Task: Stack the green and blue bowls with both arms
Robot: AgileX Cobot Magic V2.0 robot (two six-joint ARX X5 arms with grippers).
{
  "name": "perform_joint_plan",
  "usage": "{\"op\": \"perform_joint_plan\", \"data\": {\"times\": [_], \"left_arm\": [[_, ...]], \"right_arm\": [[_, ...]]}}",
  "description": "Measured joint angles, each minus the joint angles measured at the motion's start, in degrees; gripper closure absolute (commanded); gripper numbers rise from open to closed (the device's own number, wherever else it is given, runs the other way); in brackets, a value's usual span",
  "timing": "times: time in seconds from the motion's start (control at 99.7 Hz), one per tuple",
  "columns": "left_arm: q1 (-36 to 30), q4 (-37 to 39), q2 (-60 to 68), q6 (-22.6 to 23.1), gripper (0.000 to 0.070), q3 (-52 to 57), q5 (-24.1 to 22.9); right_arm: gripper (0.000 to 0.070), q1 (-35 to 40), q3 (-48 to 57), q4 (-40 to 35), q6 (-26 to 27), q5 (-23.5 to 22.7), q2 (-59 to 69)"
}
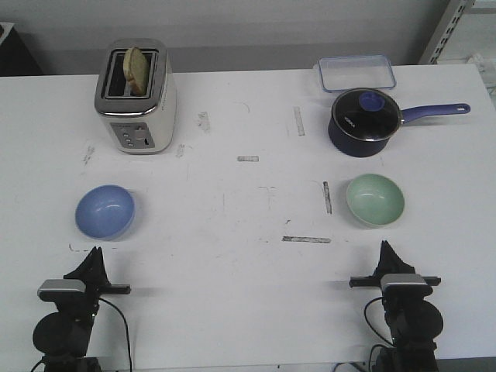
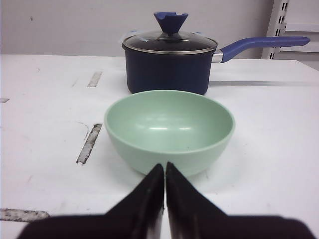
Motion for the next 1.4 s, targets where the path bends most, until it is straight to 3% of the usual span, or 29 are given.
{"op": "perform_joint_plan", "data": {"times": [0.211, 0.431, 0.652, 0.773, 1.054, 1.114, 1.224, 1.355, 1.405], "left_arm": [[0.0, -0.02, 0.0, 0.0, 0.0698, 0.0, 0.0], [0.0, 0.0, 0.0, -0.02, 0.0698, 0.0, 0.0], [0.0, 0.0, 0.0, 0.0, 0.0698, 0.0, 0.0], [0.0, 0.0, 0.0, -0.02, 0.0698, 0.0, 0.0], [0.0, 0.0, 0.0, 0.0, 0.0698, 0.0, 0.0], [0.0, 0.0, 0.0, -0.02, 0.0698, 0.0, 0.0], [0.0, 0.0, 0.0, -0.02, 0.0698, 0.0, 0.0], [0.0, 0.0, 0.0, -0.02, 0.0698, 0.0, 0.0], [0.0, -0.02, 0.0, 0.0, 0.0698, 0.0, 0.0]], "right_arm": [[0.07, 0.0, 0.0, 0.59, 1.42, 0.02, 0.0], [0.07, 0.0, 0.7, 11.8, 2.73, 0.85, 0.0], [0.07, 0.0, 14.56, 13.7, 0.42, 2.99, 3.45], [0.07, 0.02, 24.96, 9.2, 0.22, 2.8, 11.37], [0.0693, 0.0, 50.27, -10.16, 0.2, 2.73, 37.88], [0.066, 0.0, 54.93, -14.91, 0.13, 2.73, 43.36], [0.0504, -0.66, 60.43, -22.56, -0.74, 2.67, 52.5], [0.0368, -2.82, 60.89, -26.75, -1.9, 2.32, 60.33], [0.0286, -4.04, 60.87, -27.23, -2.64, 1.66, 62.34]]}}
